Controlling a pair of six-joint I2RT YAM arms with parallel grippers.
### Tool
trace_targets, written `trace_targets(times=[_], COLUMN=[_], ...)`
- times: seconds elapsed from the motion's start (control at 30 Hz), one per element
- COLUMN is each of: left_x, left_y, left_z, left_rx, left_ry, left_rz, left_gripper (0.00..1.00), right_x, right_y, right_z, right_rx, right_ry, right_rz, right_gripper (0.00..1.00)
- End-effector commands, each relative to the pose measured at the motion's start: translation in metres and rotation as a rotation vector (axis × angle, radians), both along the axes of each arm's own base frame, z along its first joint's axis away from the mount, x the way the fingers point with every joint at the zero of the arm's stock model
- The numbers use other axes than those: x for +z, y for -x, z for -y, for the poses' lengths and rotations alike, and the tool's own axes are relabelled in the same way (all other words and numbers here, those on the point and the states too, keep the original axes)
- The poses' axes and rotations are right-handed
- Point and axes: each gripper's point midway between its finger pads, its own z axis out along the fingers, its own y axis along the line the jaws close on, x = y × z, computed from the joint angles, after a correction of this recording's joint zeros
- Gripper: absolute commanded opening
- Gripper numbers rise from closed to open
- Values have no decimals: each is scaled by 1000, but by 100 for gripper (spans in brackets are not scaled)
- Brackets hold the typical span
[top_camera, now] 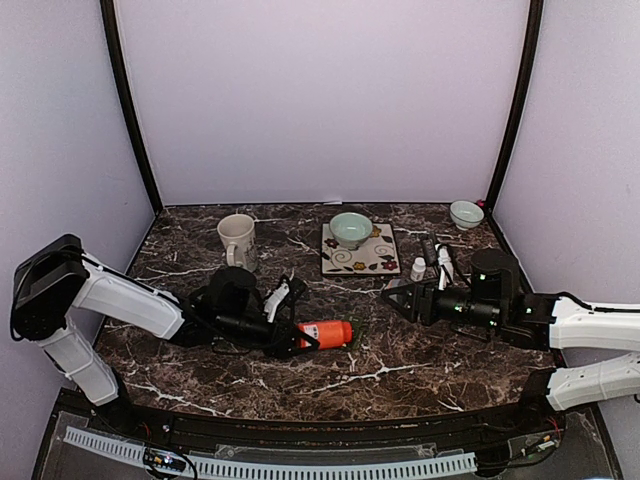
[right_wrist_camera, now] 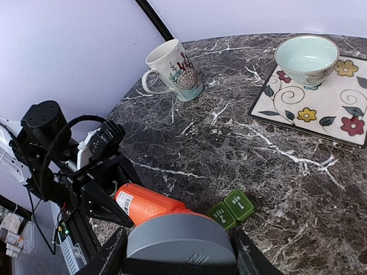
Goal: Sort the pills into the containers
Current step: Pour the pill into the compartment of the pill container.
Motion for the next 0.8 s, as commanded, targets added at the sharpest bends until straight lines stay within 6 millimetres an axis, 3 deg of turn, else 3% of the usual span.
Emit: trace_targets(times=[0.0, 0.37, 0.77], left_x=[39, 102, 164], left_y=[10, 24, 27], left_z=[8, 2, -28], left_rx=[-60, -127, -197], left_ry=[133, 304, 540], left_rz=[49, 96, 62], left_gripper=[0, 0, 0], right_x=[18, 54, 106], right_y=[0, 11, 41], right_z=[-5, -24, -51], right_rx=[21, 113, 234], right_ry=[-47, -48, -53], right_rz=[32, 92, 177], right_gripper=[39, 39, 39])
